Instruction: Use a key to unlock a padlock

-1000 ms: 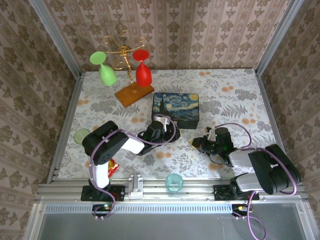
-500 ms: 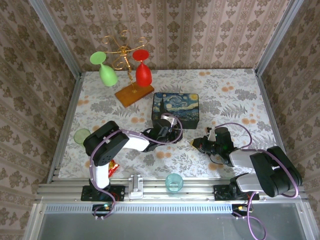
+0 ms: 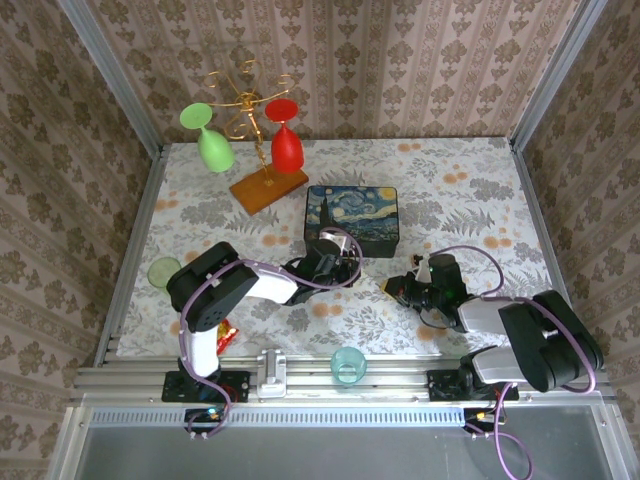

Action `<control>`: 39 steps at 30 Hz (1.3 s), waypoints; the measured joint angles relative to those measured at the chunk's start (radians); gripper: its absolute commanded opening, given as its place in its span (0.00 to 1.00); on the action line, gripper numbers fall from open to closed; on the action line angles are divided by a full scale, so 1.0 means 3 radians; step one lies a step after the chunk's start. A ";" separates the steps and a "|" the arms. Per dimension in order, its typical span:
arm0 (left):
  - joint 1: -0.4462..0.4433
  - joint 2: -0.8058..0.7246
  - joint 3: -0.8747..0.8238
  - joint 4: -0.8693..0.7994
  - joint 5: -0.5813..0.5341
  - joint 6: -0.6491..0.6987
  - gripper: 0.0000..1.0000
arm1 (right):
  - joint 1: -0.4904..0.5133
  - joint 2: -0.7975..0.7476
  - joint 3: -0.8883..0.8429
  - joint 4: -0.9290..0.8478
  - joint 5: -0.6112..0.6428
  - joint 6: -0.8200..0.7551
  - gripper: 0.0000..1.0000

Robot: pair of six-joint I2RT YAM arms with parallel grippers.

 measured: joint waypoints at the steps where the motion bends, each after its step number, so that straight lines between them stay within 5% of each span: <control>1: 0.0003 0.0000 -0.0015 0.0025 0.0019 -0.0038 0.14 | 0.0000 0.0018 0.0006 0.0027 0.0000 0.0028 0.00; 19: 0.0154 -0.0039 -0.0437 0.0952 0.0211 -0.1082 0.05 | 0.0257 0.0467 0.0036 0.0910 0.0080 0.0774 0.00; 28: 0.0153 -0.0043 -0.0530 0.1231 0.0184 -0.1461 0.03 | 0.0303 0.1330 0.0062 0.2012 0.0070 0.1258 0.00; 39: 0.0126 -0.0050 -0.0599 0.1457 0.0135 -0.1729 0.02 | 0.0328 0.1305 0.0090 0.2346 -0.0015 0.1268 0.00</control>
